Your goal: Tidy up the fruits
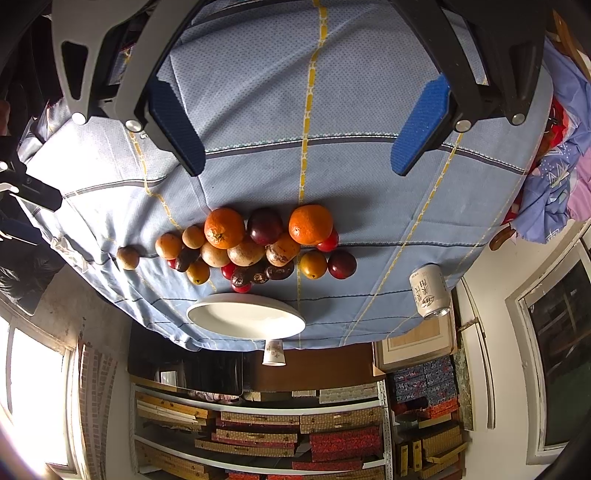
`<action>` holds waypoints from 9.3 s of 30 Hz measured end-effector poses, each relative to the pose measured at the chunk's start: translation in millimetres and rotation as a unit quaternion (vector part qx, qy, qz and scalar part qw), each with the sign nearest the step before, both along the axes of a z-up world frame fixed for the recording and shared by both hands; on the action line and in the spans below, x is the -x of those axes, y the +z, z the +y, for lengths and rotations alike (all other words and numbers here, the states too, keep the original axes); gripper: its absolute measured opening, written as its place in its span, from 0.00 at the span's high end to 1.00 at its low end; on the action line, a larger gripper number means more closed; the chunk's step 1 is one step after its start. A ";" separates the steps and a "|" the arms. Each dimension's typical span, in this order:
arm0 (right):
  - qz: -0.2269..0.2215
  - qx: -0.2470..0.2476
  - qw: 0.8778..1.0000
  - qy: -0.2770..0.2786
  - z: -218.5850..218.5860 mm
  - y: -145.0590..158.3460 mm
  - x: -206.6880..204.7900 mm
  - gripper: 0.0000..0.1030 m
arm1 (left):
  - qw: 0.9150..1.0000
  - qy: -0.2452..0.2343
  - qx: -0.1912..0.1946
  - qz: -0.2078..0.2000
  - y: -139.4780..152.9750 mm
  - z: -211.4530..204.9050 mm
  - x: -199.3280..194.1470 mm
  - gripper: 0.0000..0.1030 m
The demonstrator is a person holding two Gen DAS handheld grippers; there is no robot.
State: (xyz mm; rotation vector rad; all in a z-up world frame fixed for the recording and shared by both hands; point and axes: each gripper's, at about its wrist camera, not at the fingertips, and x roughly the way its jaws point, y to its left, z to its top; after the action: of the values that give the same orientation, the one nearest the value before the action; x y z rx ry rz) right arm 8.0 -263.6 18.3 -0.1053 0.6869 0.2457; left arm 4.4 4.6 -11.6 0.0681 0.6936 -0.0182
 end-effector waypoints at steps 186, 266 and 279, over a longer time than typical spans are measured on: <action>0.084 0.000 0.977 0.196 37.0 -47.0 -177.1 0.42 | 0.995 -0.011 0.083 0.046 -23.9 42.7 -190.4 0.04; 0.144 -0.278 0.938 0.151 -18.8 -56.6 -203.4 0.60 | 0.979 -0.104 0.149 0.090 -29.0 73.0 -200.5 0.71; 0.066 -0.183 0.979 0.055 34.1 -34.5 -298.5 0.60 | 0.986 -0.097 0.092 0.097 19.4 -16.7 -334.7 0.70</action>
State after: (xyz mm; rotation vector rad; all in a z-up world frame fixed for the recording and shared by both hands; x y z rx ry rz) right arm 306.6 -229.5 -16.2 0.2266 0.7574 0.4848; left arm 339.1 -12.1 7.8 -0.0440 0.8747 -0.2787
